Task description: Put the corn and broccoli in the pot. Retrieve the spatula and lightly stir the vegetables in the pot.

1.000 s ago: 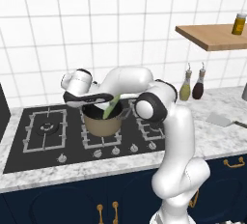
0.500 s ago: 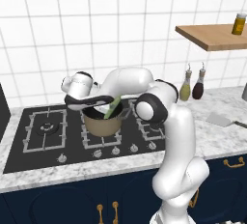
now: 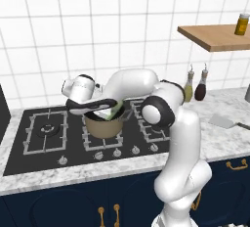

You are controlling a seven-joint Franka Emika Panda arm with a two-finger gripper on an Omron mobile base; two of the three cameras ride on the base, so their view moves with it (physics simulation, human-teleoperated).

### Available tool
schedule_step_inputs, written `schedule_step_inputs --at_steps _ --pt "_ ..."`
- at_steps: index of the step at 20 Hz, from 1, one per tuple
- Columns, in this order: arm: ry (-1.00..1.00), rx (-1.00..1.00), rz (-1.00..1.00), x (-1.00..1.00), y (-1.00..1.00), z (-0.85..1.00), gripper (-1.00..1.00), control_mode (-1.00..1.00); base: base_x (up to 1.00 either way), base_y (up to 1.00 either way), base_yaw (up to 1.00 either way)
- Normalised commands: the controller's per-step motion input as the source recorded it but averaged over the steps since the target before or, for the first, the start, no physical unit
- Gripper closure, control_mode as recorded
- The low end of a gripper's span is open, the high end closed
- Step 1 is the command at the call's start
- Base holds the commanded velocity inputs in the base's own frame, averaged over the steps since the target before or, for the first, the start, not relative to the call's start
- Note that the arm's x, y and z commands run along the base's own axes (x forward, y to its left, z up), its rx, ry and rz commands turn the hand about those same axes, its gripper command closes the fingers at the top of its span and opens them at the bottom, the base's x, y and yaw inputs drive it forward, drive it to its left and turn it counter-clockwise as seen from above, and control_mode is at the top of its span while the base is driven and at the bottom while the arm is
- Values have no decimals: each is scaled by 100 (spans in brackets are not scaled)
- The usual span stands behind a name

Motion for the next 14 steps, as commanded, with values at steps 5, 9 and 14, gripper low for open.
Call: schedule_step_inputs --at_steps 5,9,14 --pt "-2 13 0 -30 -19 58 -100 -100 0 0 0" --pt "0 17 0 -27 -21 100 -100 -100 0 0 0" --pt "-5 23 -7 -75 -47 68 -100 -100 0 0 0"
